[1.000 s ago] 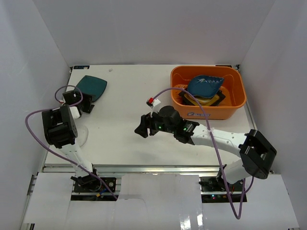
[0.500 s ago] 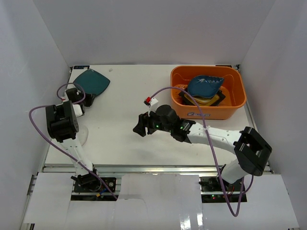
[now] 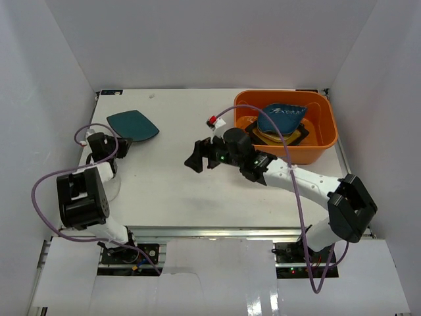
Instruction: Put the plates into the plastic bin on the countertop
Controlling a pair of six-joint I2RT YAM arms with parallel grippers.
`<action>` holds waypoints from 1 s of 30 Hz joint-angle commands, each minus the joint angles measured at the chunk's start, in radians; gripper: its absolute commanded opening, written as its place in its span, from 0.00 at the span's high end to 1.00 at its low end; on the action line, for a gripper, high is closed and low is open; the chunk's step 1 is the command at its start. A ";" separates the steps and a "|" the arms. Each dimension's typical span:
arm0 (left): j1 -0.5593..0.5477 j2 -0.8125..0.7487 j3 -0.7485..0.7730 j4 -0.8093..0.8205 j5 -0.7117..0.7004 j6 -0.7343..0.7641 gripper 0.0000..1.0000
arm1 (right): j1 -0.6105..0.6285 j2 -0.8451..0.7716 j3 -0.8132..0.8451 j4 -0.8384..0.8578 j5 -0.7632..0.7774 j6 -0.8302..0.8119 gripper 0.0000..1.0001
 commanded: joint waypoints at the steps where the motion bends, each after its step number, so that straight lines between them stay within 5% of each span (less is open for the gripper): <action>1: -0.015 -0.197 -0.054 0.124 0.086 -0.020 1.00 | -0.106 0.024 0.095 0.005 -0.157 0.028 0.09; 4: -0.015 -0.338 -0.111 0.108 0.109 -0.033 1.00 | -0.135 0.050 0.129 0.006 -0.188 0.060 0.02; 15: -0.017 -0.716 -0.135 0.025 0.403 -0.138 1.00 | -0.203 0.257 0.396 0.003 -0.282 0.200 0.10; 28: -0.073 -0.722 -0.050 0.077 0.698 -0.243 1.00 | -0.350 0.330 0.482 0.091 -0.474 0.289 0.10; 30: -0.112 -0.701 -0.014 0.068 0.741 -0.223 1.00 | -0.350 0.338 0.482 0.106 -0.497 0.315 0.04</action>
